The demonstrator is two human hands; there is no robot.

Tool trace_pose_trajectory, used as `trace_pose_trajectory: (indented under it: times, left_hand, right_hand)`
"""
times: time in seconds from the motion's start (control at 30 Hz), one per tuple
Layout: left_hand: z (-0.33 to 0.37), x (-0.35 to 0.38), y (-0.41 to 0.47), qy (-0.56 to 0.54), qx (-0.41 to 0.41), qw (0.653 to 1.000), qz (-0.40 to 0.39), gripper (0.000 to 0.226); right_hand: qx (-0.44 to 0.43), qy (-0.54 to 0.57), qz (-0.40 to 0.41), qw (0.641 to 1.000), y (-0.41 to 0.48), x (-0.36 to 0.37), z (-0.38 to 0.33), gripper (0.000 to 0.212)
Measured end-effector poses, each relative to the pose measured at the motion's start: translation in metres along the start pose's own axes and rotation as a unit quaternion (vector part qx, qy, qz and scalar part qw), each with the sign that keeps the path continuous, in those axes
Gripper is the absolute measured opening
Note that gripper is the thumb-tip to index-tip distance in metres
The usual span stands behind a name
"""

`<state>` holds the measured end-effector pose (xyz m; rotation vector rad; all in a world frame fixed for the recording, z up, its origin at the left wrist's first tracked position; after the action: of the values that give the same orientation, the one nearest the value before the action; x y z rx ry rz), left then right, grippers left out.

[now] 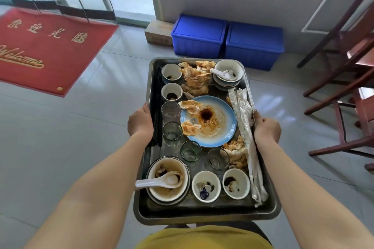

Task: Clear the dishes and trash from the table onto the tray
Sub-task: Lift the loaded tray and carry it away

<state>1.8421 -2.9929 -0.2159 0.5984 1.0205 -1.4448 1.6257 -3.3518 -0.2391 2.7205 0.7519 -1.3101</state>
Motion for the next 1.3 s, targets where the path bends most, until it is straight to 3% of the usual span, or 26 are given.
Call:
trace_pose_trajectory:
  times: [0.43,0.83,1.3]
  left_hand:
    - [0.119,0.029,0.147,-0.027,-0.042,0.998,0.027,0.061]
    - [0.211,0.049,0.330,-0.008,-0.030,1.000,-0.003,0.062]
    - [0.327,0.085,0.459,-0.017,-0.032,0.999,-0.007,0.060]
  right_hand:
    - [-0.040,-0.007,-0.033,0.999,0.184,0.039,-0.122,0.059]
    - [0.008,0.002,-0.019,1.000,0.314,0.118,-0.226,0.055]
    - [-0.003,-0.035,-0.018,0.999,0.465,0.151,-0.305,0.053]
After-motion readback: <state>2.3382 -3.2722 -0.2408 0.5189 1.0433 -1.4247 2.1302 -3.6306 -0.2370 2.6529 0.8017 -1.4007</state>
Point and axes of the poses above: each hand's wrist, its own y-axis towards the middle knuckle, its own x-axis out of the palm, z = x × y, the point moved 9 cm from there along y, towards the middle knuckle, and after that the axes turned 5 degrees about -x, right-handed, at the moved point
